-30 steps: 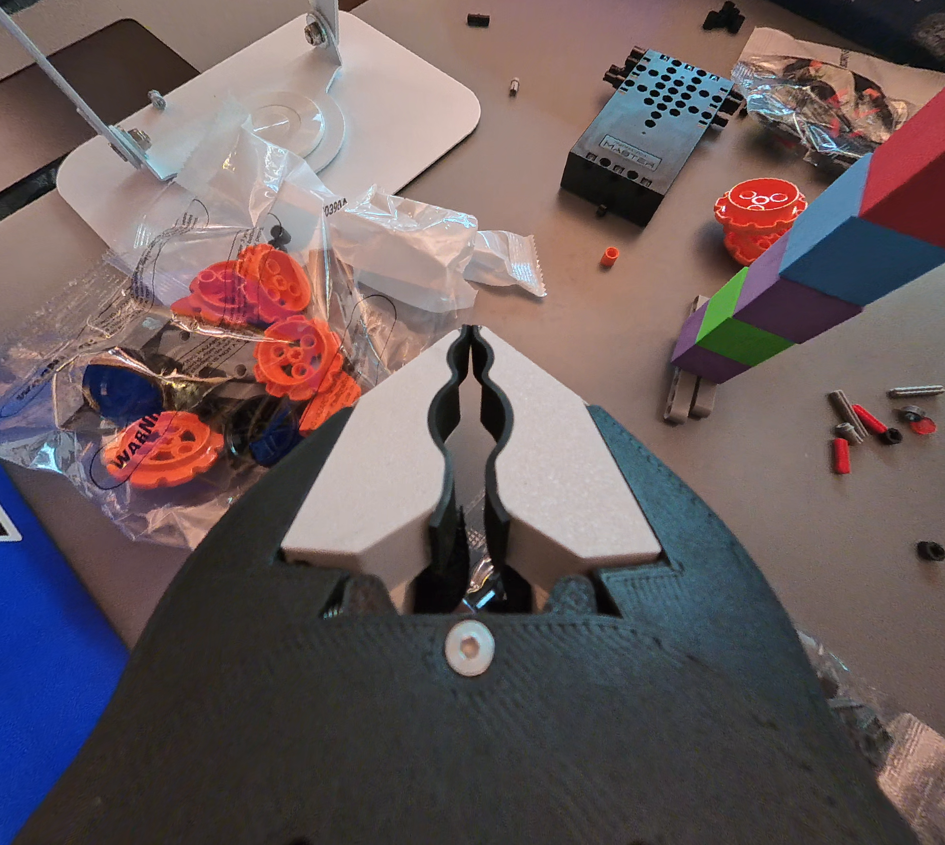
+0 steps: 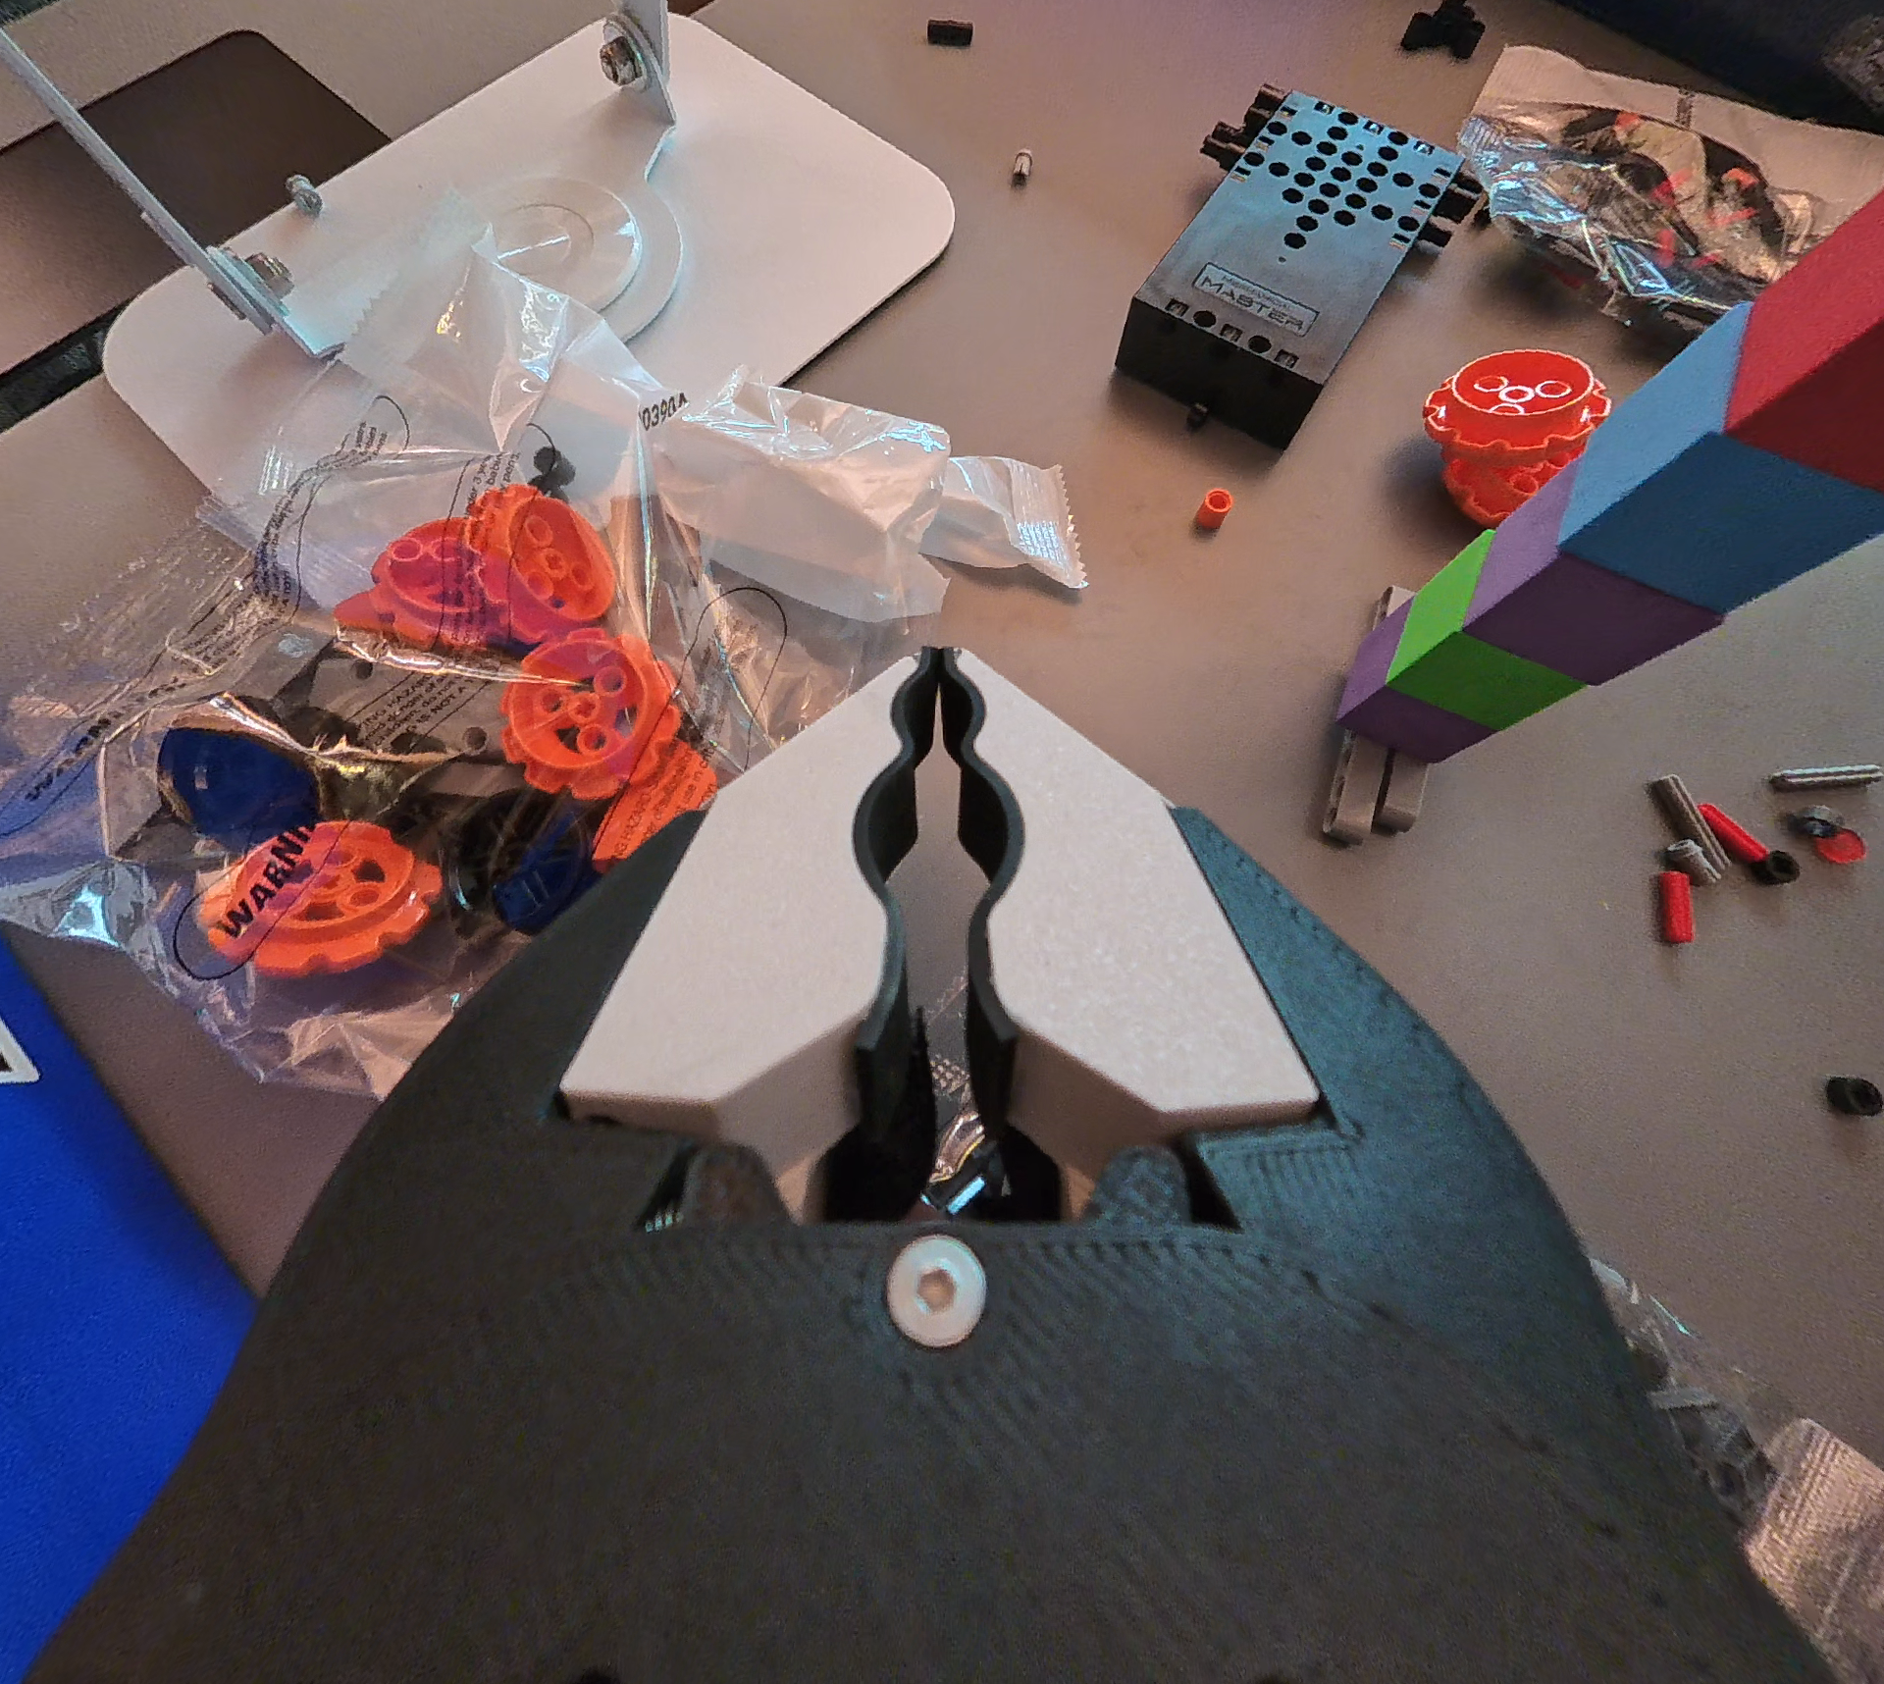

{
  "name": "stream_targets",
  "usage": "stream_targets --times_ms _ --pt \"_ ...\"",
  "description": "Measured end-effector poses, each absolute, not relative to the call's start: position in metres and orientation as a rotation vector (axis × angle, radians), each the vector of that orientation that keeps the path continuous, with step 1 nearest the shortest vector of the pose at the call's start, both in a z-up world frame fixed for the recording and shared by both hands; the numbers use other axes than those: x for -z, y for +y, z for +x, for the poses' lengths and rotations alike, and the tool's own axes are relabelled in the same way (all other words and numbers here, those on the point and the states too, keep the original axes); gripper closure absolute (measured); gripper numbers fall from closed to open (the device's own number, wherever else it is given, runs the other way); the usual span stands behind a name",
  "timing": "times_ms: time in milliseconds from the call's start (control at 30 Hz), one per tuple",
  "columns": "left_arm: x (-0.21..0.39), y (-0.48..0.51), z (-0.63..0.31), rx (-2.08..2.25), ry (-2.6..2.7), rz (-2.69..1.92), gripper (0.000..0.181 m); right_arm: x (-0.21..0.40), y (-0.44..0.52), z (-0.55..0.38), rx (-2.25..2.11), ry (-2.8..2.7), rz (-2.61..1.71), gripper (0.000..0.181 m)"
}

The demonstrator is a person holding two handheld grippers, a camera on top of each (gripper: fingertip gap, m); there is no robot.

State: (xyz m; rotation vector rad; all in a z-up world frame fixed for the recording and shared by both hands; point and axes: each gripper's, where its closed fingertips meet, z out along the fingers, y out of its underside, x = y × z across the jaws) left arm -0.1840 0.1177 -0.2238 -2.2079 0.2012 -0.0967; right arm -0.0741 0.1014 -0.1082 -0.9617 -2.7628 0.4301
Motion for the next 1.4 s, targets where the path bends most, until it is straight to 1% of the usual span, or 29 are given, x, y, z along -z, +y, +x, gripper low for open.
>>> stream_targets --times_ms 567,800,933,1000,1067,1133,1233,1300,1367,1400 --pt "0.224 0.117 -0.184 0.099 0.203 -2.211 0.181 0.109 0.101 -0.075 -0.440 -2.766 -0.963 0.154" --pt "0.225 0.117 -0.184 0.094 0.204 -2.211 0.181 0.100 0.106 -0.076 -0.460 -2.711 -0.984 0.146" --pt "0.225 0.118 -0.184 0.085 0.209 -2.214 0.181 0.080 0.110 -0.068 -0.525 -2.582 -1.007 0.143" --pt "0.225 0.118 -0.185 0.076 0.205 -2.215 0.181 0.075 0.120 -0.059 -0.530 -2.495 -1.043 0.137" --pt "0.225 0.119 -0.185 0.068 0.203 -2.213 0.180 0.074 0.133 -0.047 -0.529 -2.409 -1.095 0.136" --pt "0.225 0.119 -0.187 0.045 0.203 -2.215 0.179 0.076 0.150 -0.035 -0.510 -2.311 -1.155 0.133" --pt "0.223 0.119 -0.190 -0.010 0.214 -2.219 0.177 0.087 0.169 -0.016 -0.515 -2.177 -1.226 0.133" --pt "0.222 0.119 -0.194 -0.070 0.220 -2.225 0.174 0.104 0.177 -0.006 -0.512 -2.112 -1.266 0.132" --pt "0.221 0.118 -0.201 -0.153 0.223 -2.231 0.174 0.122 0.189 -0.003 -0.498 -2.022 -1.318 0.124" --pt "0.218 0.119 -0.203 -0.190 0.224 -2.224 0.173 0.131 0.193 -0.002 -0.496 -1.978 -1.339 0.124"
